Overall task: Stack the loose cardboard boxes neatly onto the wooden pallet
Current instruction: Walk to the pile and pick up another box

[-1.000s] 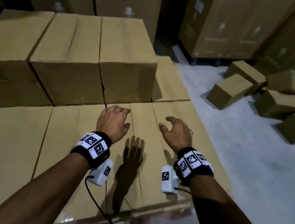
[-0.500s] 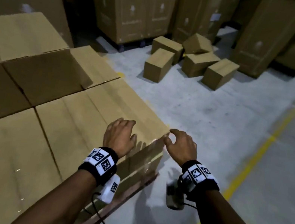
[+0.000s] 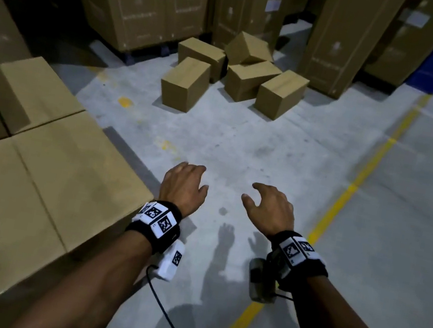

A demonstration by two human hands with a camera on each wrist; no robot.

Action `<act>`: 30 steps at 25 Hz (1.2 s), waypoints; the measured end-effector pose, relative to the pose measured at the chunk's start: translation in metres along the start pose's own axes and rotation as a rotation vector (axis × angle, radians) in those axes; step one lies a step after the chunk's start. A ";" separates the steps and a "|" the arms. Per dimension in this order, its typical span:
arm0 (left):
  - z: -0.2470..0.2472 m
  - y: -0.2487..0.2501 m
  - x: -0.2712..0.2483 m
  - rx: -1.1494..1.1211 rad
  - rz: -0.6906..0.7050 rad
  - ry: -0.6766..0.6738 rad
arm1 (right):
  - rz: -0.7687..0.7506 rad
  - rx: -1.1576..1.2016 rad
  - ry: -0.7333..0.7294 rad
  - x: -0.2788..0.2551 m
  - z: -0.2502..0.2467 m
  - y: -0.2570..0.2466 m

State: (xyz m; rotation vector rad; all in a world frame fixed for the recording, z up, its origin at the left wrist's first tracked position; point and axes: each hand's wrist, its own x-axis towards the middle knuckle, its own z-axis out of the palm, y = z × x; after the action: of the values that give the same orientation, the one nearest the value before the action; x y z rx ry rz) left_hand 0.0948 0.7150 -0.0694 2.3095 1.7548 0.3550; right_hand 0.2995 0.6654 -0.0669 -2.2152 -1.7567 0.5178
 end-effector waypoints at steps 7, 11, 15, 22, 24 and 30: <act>0.041 0.065 0.137 -0.005 0.036 -0.032 | 0.035 -0.025 -0.008 0.126 -0.047 0.071; 0.077 0.080 0.262 -0.040 0.061 -0.054 | 0.083 -0.048 0.009 0.242 -0.059 0.103; 0.083 0.100 0.401 -0.065 0.089 -0.082 | 0.159 -0.031 0.034 0.361 -0.088 0.115; 0.086 0.131 0.610 -0.018 0.128 -0.083 | 0.188 -0.015 0.045 0.550 -0.131 0.140; 0.105 0.137 0.674 0.001 0.127 -0.095 | 0.178 -0.010 0.038 0.618 -0.131 0.158; 0.143 0.168 0.876 0.028 0.059 -0.117 | 0.155 0.008 -0.006 0.837 -0.157 0.212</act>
State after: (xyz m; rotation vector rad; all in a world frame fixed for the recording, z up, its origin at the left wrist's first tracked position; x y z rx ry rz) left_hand 0.5196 1.5120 -0.0996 2.3542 1.6493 0.2019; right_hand 0.7229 1.4327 -0.1080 -2.3586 -1.5907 0.5642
